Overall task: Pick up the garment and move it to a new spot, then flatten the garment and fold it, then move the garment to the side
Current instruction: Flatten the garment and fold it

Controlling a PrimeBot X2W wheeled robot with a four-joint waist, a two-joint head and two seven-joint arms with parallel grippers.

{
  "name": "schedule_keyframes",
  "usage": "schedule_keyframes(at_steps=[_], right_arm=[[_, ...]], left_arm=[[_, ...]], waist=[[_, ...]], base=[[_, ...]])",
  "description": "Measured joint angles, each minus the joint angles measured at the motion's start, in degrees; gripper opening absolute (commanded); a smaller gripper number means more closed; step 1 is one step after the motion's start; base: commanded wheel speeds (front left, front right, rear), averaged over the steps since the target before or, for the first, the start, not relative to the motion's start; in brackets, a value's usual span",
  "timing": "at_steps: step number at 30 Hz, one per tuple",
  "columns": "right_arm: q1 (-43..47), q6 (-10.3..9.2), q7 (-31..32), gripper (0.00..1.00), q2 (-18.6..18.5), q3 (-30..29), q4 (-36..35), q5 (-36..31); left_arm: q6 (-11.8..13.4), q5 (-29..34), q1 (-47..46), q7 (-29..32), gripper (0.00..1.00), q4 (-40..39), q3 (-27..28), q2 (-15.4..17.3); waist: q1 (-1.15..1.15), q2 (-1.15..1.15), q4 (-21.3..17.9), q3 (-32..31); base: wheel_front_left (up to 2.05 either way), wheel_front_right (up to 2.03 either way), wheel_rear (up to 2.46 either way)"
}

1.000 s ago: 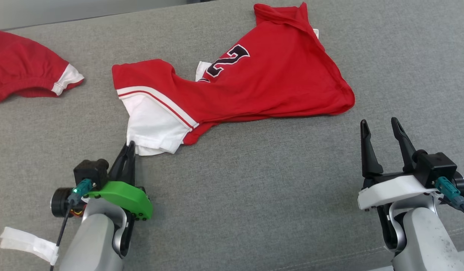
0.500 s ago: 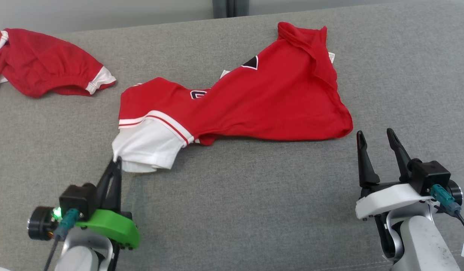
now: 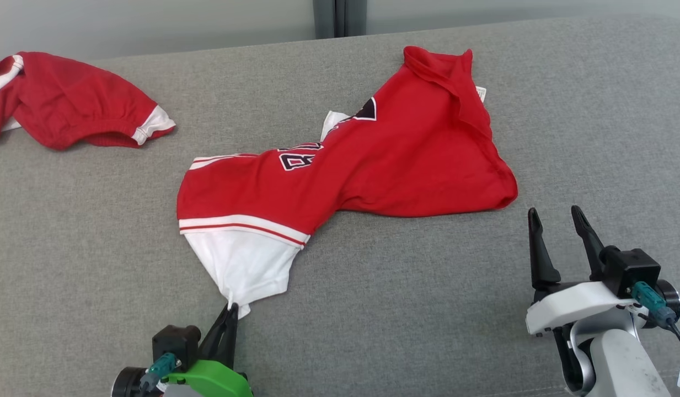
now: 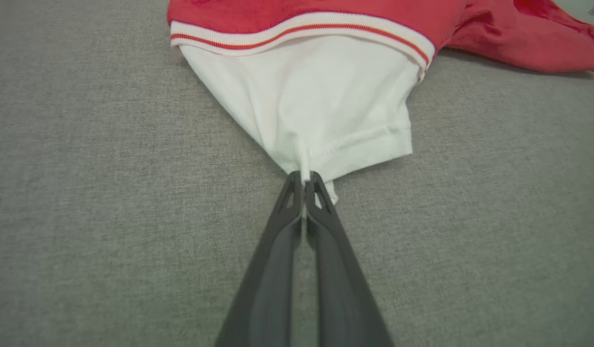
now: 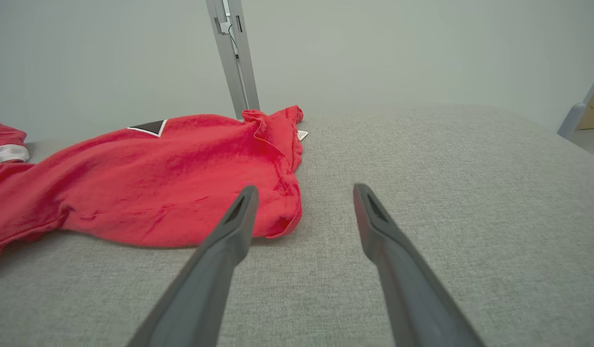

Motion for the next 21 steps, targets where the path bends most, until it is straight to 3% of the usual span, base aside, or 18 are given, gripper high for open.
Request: schedule_keyframes(at_steps=[1,2,3,13,21], right_arm=[[0.3,0.00,0.0,1.00,0.0,-0.1,0.3,-0.2],[0.6,0.00,0.0,1.00,0.0,-0.2,0.6,-0.3],[0.7,0.00,0.0,1.00,0.0,-0.2,0.9,-0.3],[-0.1,0.00,0.7,1.00,0.0,-2.5,5.1,-2.3],[-9.3,0.00,5.3,1.00,-0.2,-4.6,12.8,-4.8]], left_arm=[[0.0,0.0,0.0,-0.3,0.13,0.6,0.0,0.0],[0.1,0.0,0.0,-0.7,0.44,1.0,0.1,0.0],[0.2,0.0,-0.1,-1.1,1.00,1.1,0.2,0.0],[1.9,-0.3,-2.5,-4.9,1.00,-5.5,2.5,0.8],[2.9,0.0,-3.8,-6.0,1.00,-10.7,1.6,-0.4]], waist=[[0.00,0.00,0.0,-0.2],[0.00,0.00,0.0,-0.3],[0.00,0.00,0.0,-0.4],[0.00,0.00,1.7,-1.2],[0.00,0.00,3.6,-0.4]], base=[[0.00,0.00,0.00],[0.00,0.00,0.00],[0.00,0.00,0.00],[0.00,0.00,0.00],[0.00,0.00,0.00]])
